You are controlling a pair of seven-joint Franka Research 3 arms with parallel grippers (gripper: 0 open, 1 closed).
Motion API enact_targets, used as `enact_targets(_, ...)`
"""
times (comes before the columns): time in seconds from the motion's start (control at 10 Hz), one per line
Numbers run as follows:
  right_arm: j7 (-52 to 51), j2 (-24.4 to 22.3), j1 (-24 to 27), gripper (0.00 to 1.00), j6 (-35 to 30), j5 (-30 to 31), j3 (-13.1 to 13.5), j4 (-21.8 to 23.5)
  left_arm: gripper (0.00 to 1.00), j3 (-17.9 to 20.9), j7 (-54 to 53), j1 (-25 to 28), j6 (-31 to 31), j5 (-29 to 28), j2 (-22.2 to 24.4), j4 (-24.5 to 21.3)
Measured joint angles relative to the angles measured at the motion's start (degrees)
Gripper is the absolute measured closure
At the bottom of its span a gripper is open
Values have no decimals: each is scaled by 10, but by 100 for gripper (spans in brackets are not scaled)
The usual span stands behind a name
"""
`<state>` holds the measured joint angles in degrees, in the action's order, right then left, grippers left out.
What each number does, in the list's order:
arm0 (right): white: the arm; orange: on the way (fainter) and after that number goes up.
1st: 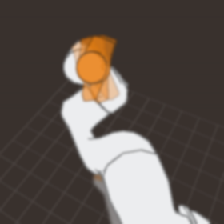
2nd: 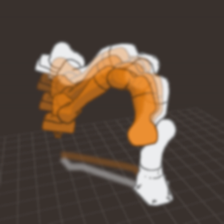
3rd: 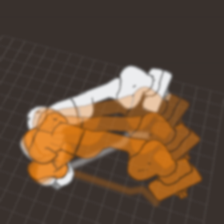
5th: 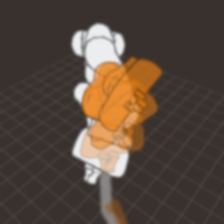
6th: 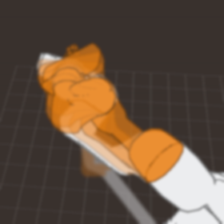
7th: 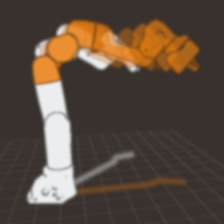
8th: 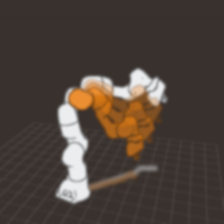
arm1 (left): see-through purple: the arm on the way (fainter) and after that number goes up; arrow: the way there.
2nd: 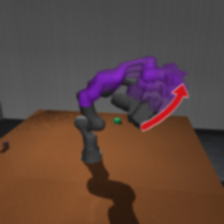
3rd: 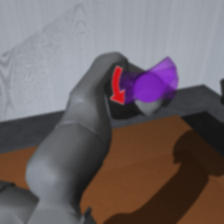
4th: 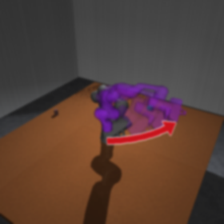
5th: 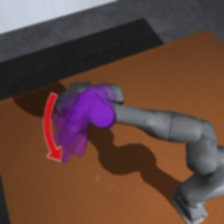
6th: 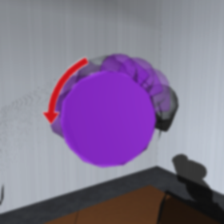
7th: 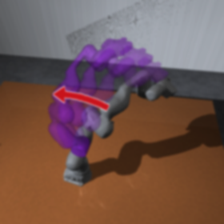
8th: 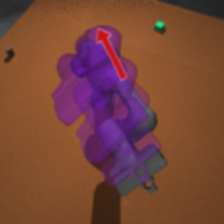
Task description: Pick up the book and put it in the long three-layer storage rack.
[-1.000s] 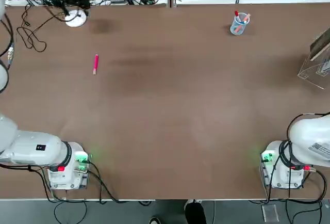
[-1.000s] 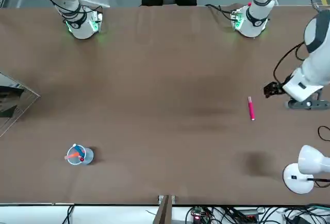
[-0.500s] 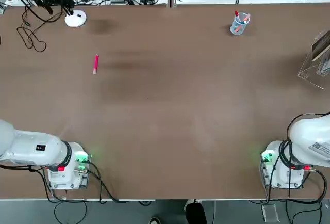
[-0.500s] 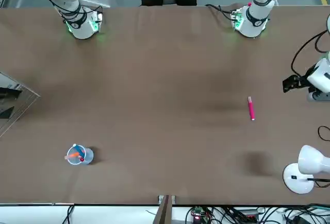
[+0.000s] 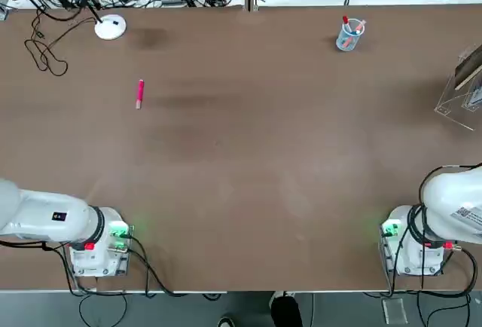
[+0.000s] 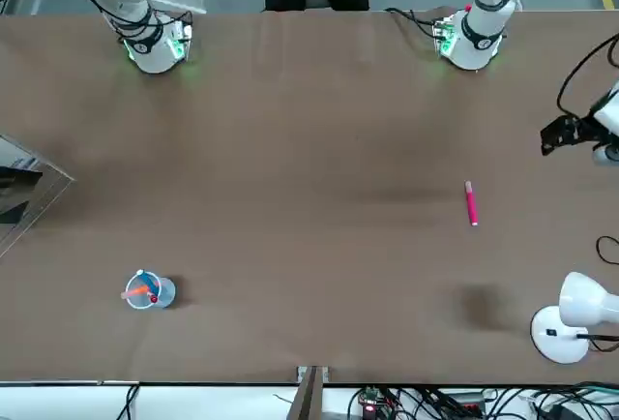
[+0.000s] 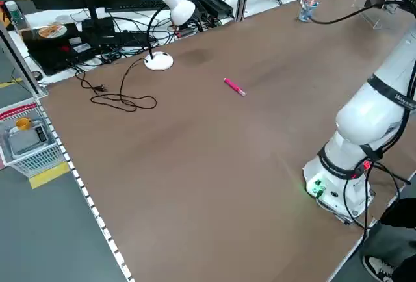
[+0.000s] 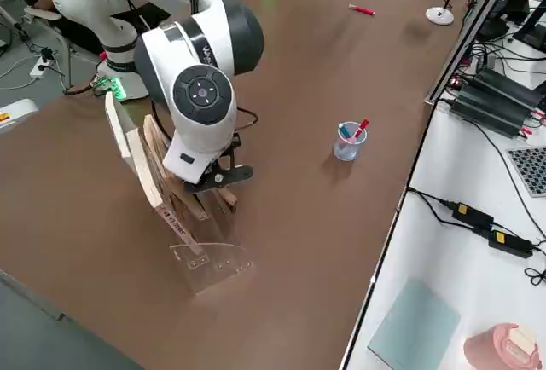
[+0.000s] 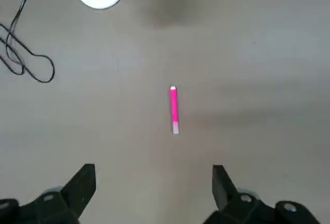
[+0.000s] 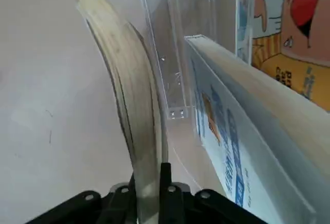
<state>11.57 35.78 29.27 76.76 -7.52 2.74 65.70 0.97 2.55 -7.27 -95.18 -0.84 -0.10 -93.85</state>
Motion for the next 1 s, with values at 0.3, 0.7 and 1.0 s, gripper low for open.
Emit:
enact_targets(0.3, 0, 4, 0, 85, 3, 18, 0, -7, 0, 9, 0, 1, 10, 0, -1, 17)
enact_targets(0.7, 0, 9, 0, 85, 14, 28, 0, -8, 0, 4, -3, 20, 10, 16, -6, 17)
enact_targets(1.0, -2, 16, 0, 85, 28, 29, 0, -8, 0, -42, -6, 74, 10, 24, -10, 17)
